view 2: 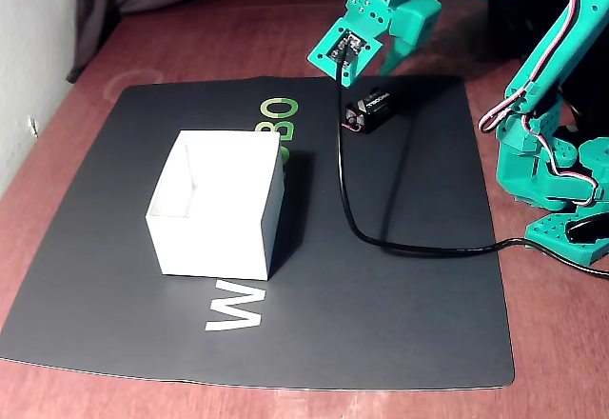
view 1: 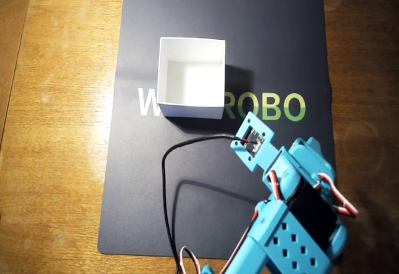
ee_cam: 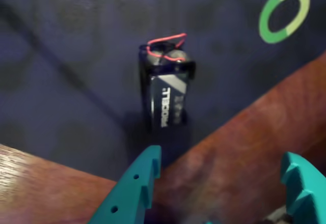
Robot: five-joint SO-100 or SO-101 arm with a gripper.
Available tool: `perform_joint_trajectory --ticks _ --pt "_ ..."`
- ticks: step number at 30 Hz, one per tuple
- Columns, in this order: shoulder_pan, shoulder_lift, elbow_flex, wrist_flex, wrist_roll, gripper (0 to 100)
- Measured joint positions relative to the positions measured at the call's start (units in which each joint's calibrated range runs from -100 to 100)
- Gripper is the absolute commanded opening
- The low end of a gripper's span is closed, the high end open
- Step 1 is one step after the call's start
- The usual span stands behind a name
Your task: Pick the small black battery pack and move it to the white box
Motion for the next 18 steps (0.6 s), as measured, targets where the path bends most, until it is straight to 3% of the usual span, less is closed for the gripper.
perform_joint_trajectory --ticks 18 --pt "0.2 9.2 0.8 -4.1 0.0 27"
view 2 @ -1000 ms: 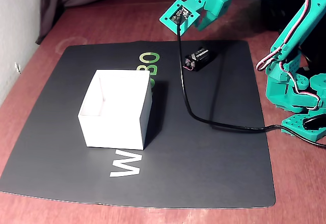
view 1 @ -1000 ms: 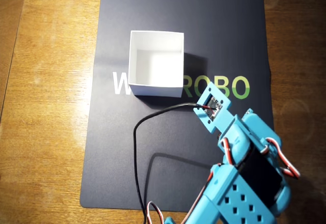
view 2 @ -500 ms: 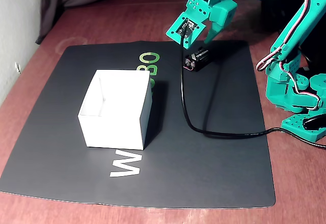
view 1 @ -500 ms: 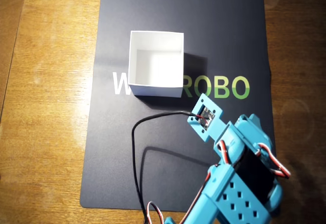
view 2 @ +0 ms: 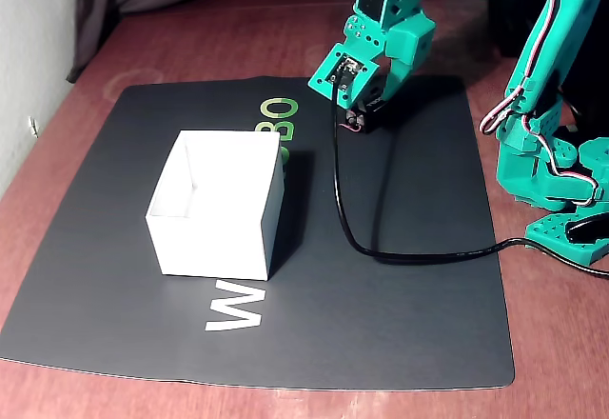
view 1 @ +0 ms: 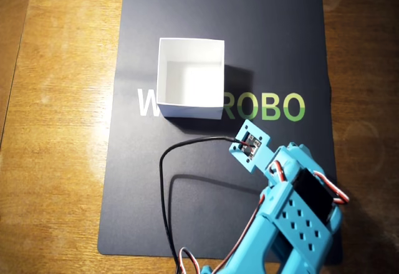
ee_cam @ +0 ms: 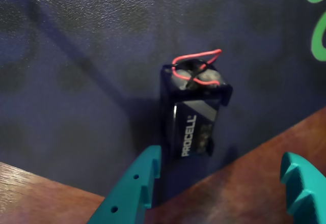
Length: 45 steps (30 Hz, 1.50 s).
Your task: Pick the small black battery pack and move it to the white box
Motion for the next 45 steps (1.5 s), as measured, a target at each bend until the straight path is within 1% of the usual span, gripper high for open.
perform_joint_trajectory --ticks 5,16,22,26,35,45 --pt "0.0 3.8 -1.3 0.0 0.1 27" --pt "0.0 16.5 -20.5 14.0 0.1 27" --pt "0.0 18.9 -23.3 18.9 0.3 27" --pt "1.0 19.1 -23.3 19.1 1.9 27" --pt "6.8 23.5 -25.9 15.3 2.5 27" --pt "6.8 25.4 -27.4 15.3 2.6 27"
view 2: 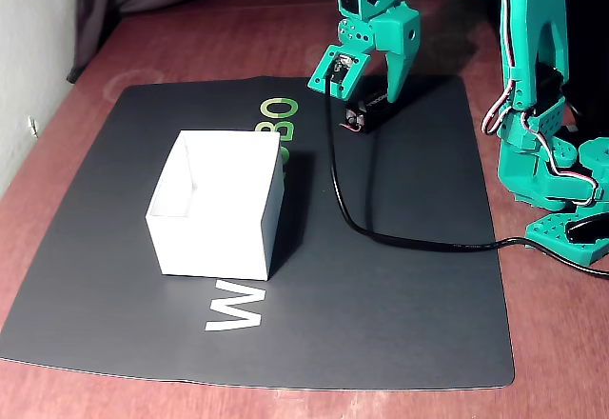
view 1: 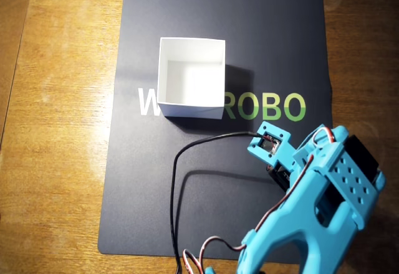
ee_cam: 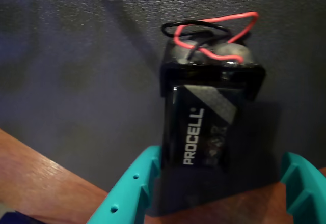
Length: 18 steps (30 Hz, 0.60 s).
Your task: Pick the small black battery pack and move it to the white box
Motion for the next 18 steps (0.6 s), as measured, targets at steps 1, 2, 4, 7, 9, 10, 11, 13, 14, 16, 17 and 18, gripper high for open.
perform_joint_trajectory --ticks 1,2,4,7,9,10,11,13,14,16,17,18 --pt "-0.4 0.0 0.0 0.1 0.0 27" --pt "-1.1 0.0 0.0 0.1 0.0 27" --pt "-3.3 0.0 0.0 0.1 0.0 27" --pt "-4.8 0.0 0.0 0.1 0.0 27" --pt "-4.7 0.0 1.2 -0.3 0.0 27" --pt "-4.7 0.0 2.3 -0.3 -0.1 27" --pt "-4.8 0.0 3.0 -0.1 -0.1 27" --pt "-4.8 0.0 3.9 0.0 -0.1 27" --pt "-4.8 0.0 3.9 -0.3 -0.1 27" --pt "-4.8 0.0 3.9 -0.3 -0.1 27" --pt "-4.8 0.0 3.9 -0.4 -0.1 27" --pt "-4.8 0.0 4.0 -0.4 -0.1 27"
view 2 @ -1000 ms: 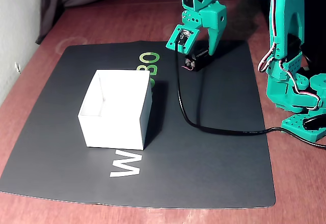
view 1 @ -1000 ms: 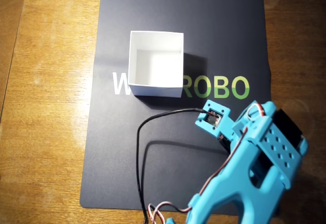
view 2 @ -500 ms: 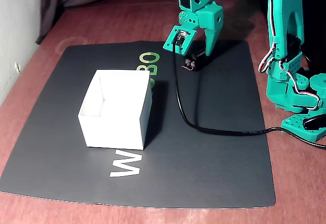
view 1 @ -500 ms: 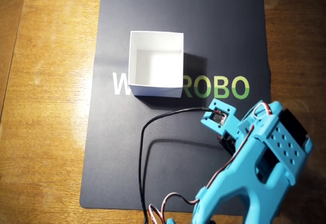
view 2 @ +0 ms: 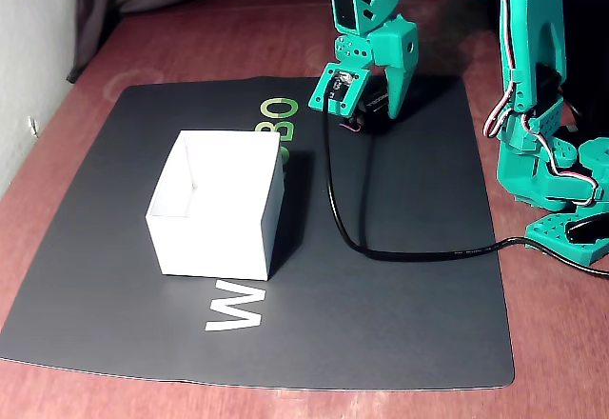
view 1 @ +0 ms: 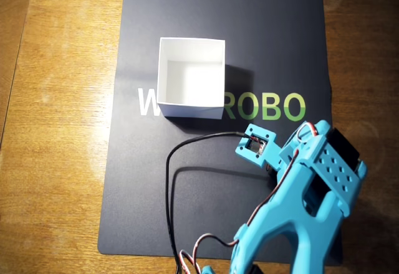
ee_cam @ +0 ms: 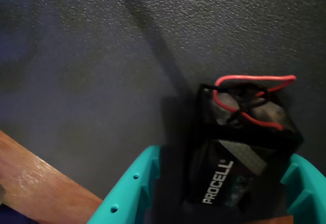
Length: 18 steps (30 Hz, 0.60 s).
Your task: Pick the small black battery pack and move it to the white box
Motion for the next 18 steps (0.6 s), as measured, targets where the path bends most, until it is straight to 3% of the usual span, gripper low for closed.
perform_joint_trajectory --ticks 18 --pt "0.2 3.9 0.6 -4.8 0.0 27"
